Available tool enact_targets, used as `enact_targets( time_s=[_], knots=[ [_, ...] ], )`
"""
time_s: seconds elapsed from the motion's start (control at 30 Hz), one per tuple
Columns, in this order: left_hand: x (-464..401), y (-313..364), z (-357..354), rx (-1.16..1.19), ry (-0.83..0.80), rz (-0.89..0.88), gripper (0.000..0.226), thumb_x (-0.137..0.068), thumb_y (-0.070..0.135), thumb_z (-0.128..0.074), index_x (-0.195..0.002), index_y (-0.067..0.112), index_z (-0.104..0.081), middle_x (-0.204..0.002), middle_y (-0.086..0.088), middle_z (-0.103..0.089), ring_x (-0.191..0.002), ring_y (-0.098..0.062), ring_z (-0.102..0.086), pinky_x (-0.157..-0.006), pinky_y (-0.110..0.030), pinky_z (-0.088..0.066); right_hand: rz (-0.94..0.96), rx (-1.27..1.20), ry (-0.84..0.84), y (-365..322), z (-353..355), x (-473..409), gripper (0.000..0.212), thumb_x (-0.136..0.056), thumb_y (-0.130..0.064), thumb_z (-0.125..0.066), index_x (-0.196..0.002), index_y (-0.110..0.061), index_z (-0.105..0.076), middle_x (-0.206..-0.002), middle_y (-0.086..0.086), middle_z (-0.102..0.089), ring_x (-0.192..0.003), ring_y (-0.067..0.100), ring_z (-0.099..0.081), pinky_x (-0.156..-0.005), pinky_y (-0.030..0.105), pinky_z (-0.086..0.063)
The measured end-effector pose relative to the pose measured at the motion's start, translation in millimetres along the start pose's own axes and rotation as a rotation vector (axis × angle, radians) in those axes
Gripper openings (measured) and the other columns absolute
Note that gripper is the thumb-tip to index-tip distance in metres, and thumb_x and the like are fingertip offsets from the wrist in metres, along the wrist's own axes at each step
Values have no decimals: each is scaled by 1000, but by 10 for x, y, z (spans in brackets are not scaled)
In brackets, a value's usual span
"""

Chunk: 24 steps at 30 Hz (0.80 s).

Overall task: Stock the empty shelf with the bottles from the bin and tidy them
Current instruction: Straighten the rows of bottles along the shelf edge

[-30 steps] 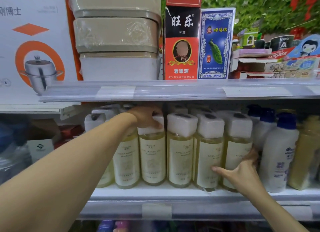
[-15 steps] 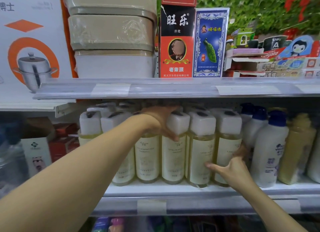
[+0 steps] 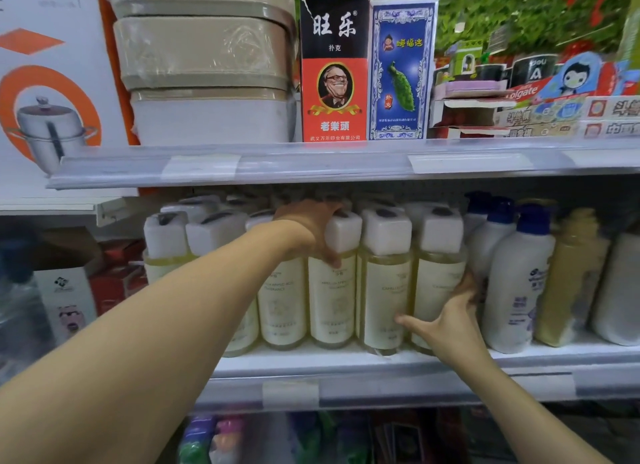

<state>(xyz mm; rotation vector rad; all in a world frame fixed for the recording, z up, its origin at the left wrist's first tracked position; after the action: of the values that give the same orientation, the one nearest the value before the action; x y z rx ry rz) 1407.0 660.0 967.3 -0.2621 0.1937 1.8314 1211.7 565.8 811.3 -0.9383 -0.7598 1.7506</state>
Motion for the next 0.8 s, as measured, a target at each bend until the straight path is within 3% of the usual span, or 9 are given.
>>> enact_targets(
  time_s=[0.1,0.27,0.33,0.43,0.5,0.8],
  knots=[
    [0,21,-9,-19,6,21,94,-61,45,-84,-140,33,-34,-128,1,-55,-112,-24,-54,-90,-35,-48,-40,2,-17,59,-23,-19,131,-40,-57,-87,-142,-19,-14,-141,17,-41,-128,31,-44,-106,49,-40],
    [74,221,-9,-39,152,-1,106,-58,71,-72,-145,32,-23,-144,0,-40,-132,-26,-36,-108,-40,-25,-38,46,-38,77,7,-38,137,-34,-63,-85,-142,-21,-12,-139,14,-43,-126,31,-46,-104,48,-43],
    [77,361,-38,-53,188,-25,99,-61,76,-65,-141,33,-26,-143,0,-41,-132,-25,-34,-108,-40,-21,-17,-1,-63,112,28,-59,133,-33,-63,-83,-141,-24,-15,-138,9,-46,-126,27,-48,-103,47,-44],
    [6,474,-41,-120,162,-16,87,-64,78,-60,-134,31,-37,-136,-1,-48,-126,-26,-40,-105,-41,-25,-11,-37,-90,152,53,-109,94,-67,-31,-83,-140,-12,-28,-131,6,-53,-122,23,-52,-101,37,-46],
    [-41,502,-19,-142,125,-10,86,-64,76,-62,-134,31,-39,-134,-2,-50,-124,-28,-43,-103,-41,-29,2,-12,-69,166,57,-145,78,-72,-24,-80,-135,-8,-36,-123,5,-58,-116,22,-56,-95,33,-49],
    [-108,582,4,-81,48,-48,73,-68,56,-74,-128,31,-41,-122,-1,-57,-114,-27,-51,-99,-42,-40,50,-6,39,97,189,-51,89,-63,-28,-86,-130,-16,-27,-125,10,-52,-118,29,-52,-96,46,-48]
  ],
)
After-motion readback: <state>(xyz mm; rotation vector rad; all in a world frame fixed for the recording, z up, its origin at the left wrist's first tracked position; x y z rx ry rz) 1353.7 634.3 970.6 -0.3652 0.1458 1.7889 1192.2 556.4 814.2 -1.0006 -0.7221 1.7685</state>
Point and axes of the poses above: each hand's wrist, its own x-axis away from the middle knuckle, its own z-axis out of the back of the hand, y = z × x, the point moved 5 cm from there along -x, towards the middle knuckle
